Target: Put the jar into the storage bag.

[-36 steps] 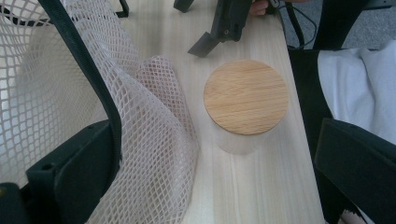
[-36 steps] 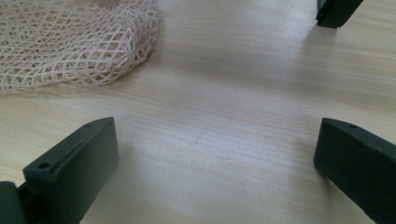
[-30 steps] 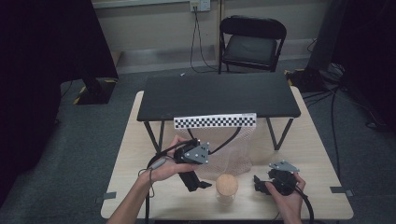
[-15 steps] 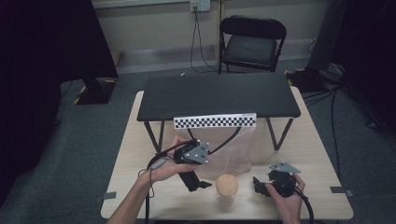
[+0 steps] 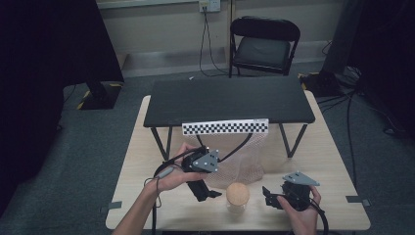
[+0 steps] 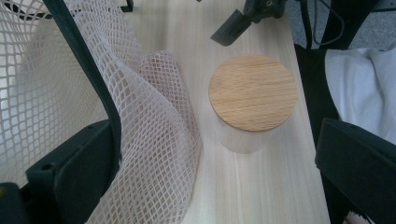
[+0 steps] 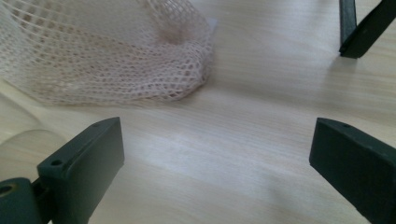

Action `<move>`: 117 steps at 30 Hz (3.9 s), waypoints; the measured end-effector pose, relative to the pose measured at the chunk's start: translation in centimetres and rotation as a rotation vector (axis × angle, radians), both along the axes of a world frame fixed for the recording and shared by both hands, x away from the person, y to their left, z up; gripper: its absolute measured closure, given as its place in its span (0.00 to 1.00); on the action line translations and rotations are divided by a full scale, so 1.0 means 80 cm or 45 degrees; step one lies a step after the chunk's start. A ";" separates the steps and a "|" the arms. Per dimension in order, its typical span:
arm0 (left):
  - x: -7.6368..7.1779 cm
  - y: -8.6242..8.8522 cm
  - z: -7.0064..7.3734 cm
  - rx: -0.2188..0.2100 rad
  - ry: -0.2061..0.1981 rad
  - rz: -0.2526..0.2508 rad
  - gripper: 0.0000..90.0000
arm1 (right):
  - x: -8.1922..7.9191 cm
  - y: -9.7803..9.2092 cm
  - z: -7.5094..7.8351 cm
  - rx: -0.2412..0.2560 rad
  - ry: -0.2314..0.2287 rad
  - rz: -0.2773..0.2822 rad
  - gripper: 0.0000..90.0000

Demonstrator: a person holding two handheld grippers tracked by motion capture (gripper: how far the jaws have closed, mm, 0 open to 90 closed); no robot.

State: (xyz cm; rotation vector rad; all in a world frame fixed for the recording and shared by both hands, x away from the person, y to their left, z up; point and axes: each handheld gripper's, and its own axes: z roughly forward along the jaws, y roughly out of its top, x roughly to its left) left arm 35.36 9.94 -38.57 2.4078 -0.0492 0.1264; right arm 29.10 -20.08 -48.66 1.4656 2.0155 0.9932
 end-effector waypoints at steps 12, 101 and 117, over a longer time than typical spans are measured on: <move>0.000 0.000 -0.001 0.011 -0.009 0.001 0.00 | -0.019 0.016 0.028 -0.016 -0.081 0.071 0.02; 0.002 -0.005 -0.007 -0.007 -0.018 0.036 0.00 | -0.022 0.105 0.047 0.056 -0.026 0.361 0.27; 0.001 -0.006 -0.009 -0.023 -0.022 0.031 0.00 | 0.001 0.098 0.091 0.209 -0.088 0.292 0.27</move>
